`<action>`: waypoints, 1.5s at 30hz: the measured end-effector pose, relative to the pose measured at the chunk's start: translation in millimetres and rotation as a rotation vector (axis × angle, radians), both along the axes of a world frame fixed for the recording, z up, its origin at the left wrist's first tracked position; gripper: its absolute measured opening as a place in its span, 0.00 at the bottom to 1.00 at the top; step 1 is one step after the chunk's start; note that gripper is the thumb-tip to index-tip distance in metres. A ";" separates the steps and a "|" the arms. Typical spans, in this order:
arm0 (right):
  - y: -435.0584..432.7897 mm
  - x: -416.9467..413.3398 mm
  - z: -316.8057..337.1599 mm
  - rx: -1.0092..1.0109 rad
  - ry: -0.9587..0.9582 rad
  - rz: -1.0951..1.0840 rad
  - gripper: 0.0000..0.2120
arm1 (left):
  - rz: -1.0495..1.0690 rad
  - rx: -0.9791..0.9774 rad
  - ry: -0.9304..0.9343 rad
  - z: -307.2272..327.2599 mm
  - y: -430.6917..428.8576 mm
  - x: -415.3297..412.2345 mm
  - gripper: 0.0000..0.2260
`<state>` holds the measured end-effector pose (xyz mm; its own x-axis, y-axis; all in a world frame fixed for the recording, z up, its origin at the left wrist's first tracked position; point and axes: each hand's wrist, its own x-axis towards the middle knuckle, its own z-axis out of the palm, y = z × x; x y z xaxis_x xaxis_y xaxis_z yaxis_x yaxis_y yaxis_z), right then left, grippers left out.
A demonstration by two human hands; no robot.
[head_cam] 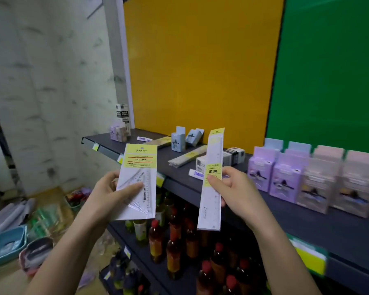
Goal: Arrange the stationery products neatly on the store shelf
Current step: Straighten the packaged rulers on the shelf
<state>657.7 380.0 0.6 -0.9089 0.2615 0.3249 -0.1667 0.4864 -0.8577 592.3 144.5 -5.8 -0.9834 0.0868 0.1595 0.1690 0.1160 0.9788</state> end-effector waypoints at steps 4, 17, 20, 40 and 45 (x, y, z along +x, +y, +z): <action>-12.9 -58.6 12.7 0.095 0.035 -0.075 0.09 | 0.011 -0.027 0.031 10.9 -9.7 -71.5 0.16; -43.1 -193.1 18.1 0.409 -0.027 -0.387 0.19 | -0.123 -0.171 0.188 17.6 -12.8 -291.2 0.06; -46.9 -211.0 15.4 0.430 -0.038 -0.509 0.17 | -0.232 -0.194 0.208 14.1 -4.5 -344.8 0.07; -44.1 -290.1 3.1 0.239 -0.345 -0.794 0.19 | -0.579 -0.582 0.289 -1.8 50.8 -479.8 0.16; -41.7 -299.2 -2.2 0.325 -0.447 -0.860 0.16 | -0.478 -0.805 0.506 -7.0 54.4 -481.6 0.20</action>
